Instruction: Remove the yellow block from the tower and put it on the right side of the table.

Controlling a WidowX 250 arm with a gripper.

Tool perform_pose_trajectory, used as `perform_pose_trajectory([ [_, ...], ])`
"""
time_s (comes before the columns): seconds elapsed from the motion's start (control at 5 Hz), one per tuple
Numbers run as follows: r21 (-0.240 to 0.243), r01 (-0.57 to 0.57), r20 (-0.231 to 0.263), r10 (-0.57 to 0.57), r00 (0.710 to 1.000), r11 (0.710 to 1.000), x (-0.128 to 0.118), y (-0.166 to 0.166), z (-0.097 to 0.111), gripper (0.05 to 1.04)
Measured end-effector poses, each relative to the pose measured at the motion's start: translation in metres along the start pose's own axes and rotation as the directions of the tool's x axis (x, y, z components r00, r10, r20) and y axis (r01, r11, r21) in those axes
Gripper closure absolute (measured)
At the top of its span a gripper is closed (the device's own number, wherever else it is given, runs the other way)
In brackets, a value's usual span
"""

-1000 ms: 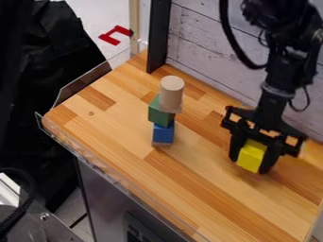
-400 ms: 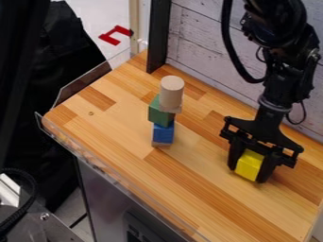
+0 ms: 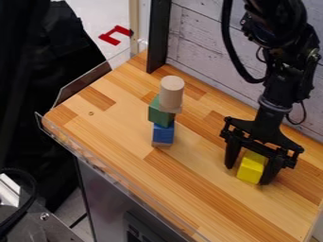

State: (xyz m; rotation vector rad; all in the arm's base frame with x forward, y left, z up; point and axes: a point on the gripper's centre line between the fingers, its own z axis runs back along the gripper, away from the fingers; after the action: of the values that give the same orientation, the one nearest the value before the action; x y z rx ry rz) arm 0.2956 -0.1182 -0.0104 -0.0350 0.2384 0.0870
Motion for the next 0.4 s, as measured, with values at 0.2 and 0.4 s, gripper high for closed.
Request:
perform_pose_trajectory([
  [0.2, -0.023, -0.01, 0.046, 0.011, 0.999, 1.0, -0.009, 0.002, 0.02, 0.083],
  [0.4, -0.049, -0.003, 0.149, 0.01, 0.989, 0.999, -0.02, 0.005, 0.057, 0.083],
])
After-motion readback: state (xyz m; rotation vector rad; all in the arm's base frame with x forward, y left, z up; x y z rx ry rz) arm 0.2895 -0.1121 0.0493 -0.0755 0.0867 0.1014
